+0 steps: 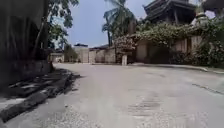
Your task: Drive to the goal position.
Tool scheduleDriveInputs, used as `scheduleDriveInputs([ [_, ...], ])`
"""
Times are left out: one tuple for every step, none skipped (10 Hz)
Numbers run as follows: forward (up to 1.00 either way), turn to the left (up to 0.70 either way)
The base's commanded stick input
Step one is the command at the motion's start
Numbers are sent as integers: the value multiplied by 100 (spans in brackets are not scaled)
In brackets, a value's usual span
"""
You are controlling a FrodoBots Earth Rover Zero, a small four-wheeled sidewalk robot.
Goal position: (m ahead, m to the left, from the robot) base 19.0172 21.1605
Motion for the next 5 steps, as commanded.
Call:
scheduleDriveInputs([
  [100,0],
  [100,0],
  [100,0],
  [100,0],
  [100,0],
])
